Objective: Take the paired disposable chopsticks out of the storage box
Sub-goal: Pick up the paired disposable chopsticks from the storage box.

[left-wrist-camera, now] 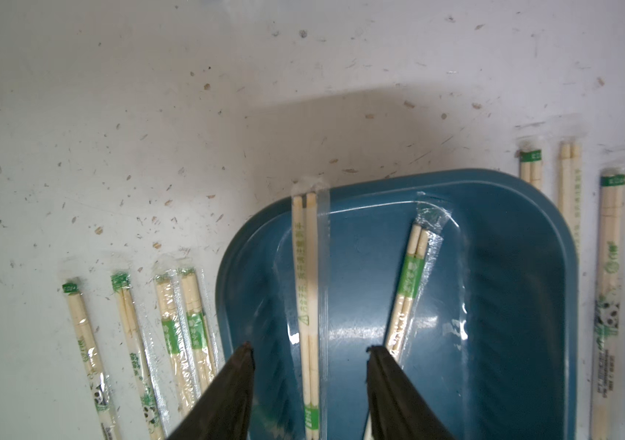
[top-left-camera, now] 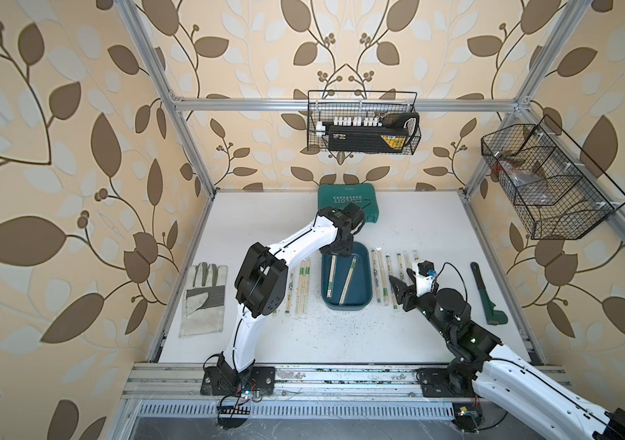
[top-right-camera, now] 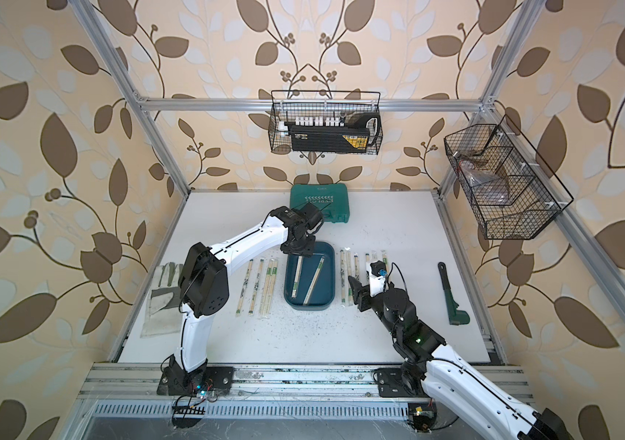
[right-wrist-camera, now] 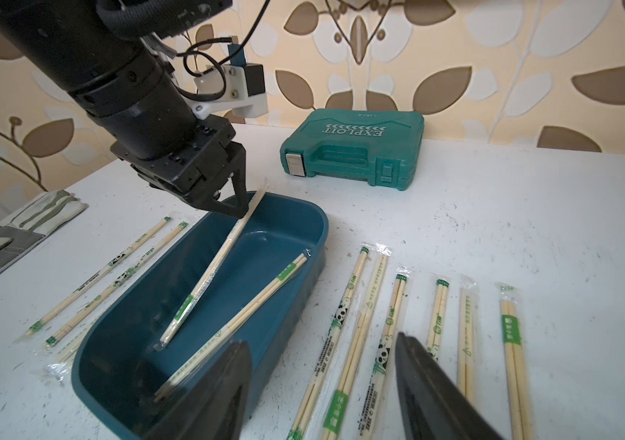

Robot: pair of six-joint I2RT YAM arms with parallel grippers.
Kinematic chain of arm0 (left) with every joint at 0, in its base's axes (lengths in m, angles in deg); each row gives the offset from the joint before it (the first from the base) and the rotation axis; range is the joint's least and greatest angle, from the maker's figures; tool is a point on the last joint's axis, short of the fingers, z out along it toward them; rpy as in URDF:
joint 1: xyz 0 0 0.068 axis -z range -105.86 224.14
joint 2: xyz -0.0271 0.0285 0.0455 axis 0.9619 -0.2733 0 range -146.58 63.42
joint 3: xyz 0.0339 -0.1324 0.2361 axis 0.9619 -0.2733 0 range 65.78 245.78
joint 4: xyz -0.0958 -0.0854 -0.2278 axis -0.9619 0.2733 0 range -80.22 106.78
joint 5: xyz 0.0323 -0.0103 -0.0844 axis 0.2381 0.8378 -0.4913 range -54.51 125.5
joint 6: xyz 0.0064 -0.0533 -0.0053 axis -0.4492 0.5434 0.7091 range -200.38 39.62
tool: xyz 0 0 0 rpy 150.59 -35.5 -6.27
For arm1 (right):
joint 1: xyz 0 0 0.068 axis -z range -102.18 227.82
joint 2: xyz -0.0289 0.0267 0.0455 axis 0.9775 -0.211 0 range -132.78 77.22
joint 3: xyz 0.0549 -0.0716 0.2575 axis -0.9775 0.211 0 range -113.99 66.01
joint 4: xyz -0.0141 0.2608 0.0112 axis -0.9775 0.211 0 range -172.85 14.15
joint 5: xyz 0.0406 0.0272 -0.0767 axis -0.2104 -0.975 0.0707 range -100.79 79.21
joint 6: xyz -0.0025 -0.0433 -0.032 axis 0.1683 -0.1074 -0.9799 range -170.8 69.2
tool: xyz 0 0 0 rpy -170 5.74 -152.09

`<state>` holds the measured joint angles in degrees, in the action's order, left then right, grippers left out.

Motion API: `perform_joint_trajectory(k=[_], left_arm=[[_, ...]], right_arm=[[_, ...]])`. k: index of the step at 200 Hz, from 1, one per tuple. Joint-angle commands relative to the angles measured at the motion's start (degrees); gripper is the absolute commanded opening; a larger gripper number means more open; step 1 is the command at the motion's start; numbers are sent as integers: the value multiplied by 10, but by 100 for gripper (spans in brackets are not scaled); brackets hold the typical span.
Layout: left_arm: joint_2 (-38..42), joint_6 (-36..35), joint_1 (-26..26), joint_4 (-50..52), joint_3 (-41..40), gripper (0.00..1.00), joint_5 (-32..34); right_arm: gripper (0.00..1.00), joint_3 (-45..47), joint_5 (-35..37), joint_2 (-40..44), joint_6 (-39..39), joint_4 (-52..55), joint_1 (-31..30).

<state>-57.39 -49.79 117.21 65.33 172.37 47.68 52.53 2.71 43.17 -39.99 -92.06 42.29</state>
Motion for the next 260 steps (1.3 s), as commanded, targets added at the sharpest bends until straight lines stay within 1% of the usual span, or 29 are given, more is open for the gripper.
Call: perform_joint_trajectory(k=[1,93,108,116,141,163,187,222,241,260], left_arm=[[-15,11,-4,-14,-3,50,23],[-67,22,-5,-36,-4,48,10],[-72,23,-5,-39,-6,44,12],[-75,23,-6,-41,-8,41,10],[-77,26,-7,-37,-8,19,7],[-64,28,-7,-32,-8,16,9],[-46,23,-7,-15,3,2,8],[-24,12,-7,27,37,1,3],[-11,0,-7,56,66,0,-8],[1,-17,-7,92,114,0,-23]], right_arm=[[63,2,-5,5,-7,-8,-3],[63,6,-7,16,-7,-7,-2],[63,6,-8,18,-7,-6,-2],[63,6,-10,20,-7,-7,-2],[63,7,-9,21,-7,-7,-3],[63,6,-9,18,-7,-7,-3],[63,6,-9,18,-7,-8,-3],[63,5,-8,19,-7,-6,-3],[63,6,-8,18,-7,-6,-2],[63,5,-8,19,-7,-6,-3]])
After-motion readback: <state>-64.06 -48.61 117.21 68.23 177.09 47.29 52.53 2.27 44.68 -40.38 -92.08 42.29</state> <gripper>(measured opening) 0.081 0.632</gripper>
